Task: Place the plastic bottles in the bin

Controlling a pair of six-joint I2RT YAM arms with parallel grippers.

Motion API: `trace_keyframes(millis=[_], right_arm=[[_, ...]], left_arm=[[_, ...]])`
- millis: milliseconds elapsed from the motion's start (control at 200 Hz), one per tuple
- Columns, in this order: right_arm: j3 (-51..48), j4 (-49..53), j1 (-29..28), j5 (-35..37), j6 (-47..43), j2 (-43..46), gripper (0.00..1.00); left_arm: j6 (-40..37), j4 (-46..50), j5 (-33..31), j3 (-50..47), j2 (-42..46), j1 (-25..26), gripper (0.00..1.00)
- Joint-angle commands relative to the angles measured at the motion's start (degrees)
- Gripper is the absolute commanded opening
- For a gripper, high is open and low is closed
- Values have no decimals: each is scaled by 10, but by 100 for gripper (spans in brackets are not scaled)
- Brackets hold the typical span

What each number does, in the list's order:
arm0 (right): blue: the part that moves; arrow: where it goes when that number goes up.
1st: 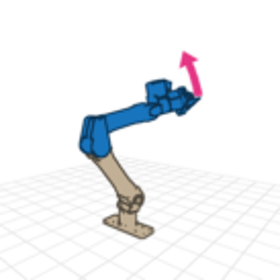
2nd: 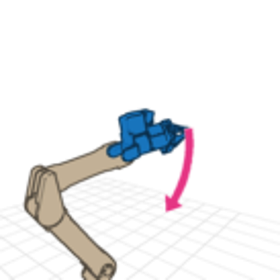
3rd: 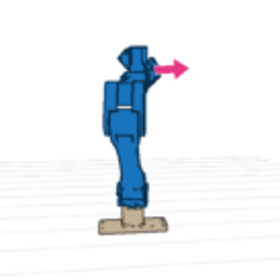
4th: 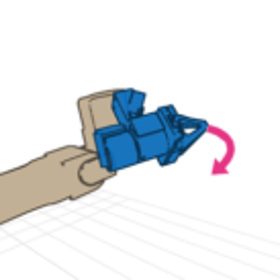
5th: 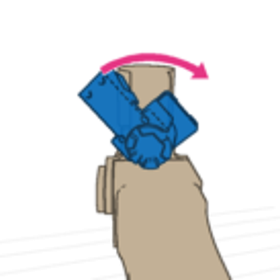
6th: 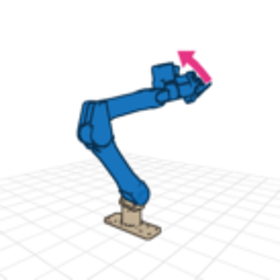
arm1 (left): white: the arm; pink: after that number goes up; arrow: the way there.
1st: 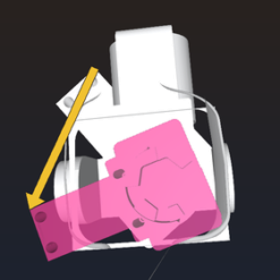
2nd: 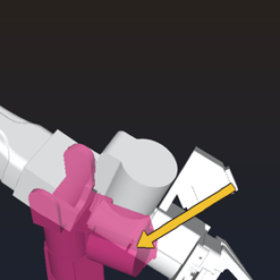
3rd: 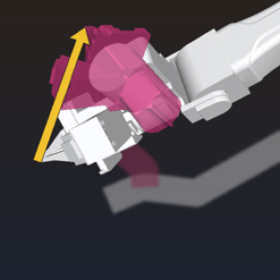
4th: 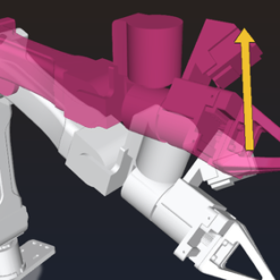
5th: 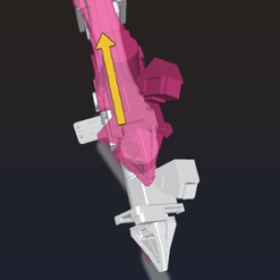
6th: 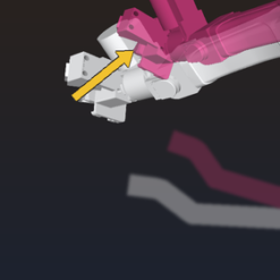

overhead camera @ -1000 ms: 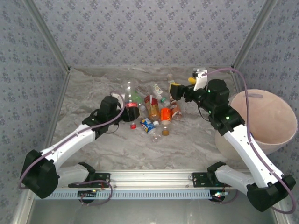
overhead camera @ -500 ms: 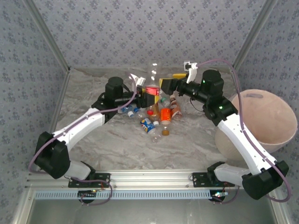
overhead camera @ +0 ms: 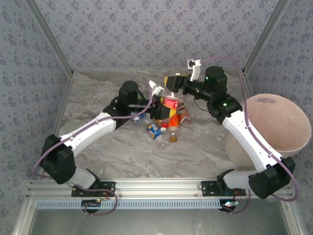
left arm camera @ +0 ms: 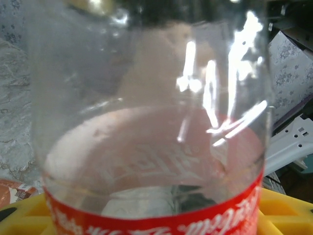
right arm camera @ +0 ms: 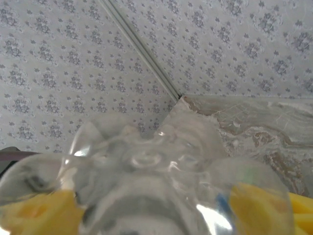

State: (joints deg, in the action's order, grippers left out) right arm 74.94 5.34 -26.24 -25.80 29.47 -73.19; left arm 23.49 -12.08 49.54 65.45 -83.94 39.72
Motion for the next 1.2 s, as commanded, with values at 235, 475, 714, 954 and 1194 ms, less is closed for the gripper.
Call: trace_keyframes(millis=[235, 475, 714, 954, 1194], right_arm=[[-5, 2, 8, -9, -5, 36, 51], [-6, 27, 17, 21, -25, 43, 46], [11, 114, 33, 119, -94, 76, 45], [31, 178, 53, 222, -162, 126, 44], [80, 230, 66, 345, -242, 170, 44]], left_arm=[[-37, 48, -14, 42, -11, 4, 64], [-39, 81, -38, 51, -5, 6, 90], [-58, 83, -144, 3, 52, 4, 98], [-27, 10, -394, -97, 140, 4, 98], [40, 15, -545, -147, 175, -22, 98]])
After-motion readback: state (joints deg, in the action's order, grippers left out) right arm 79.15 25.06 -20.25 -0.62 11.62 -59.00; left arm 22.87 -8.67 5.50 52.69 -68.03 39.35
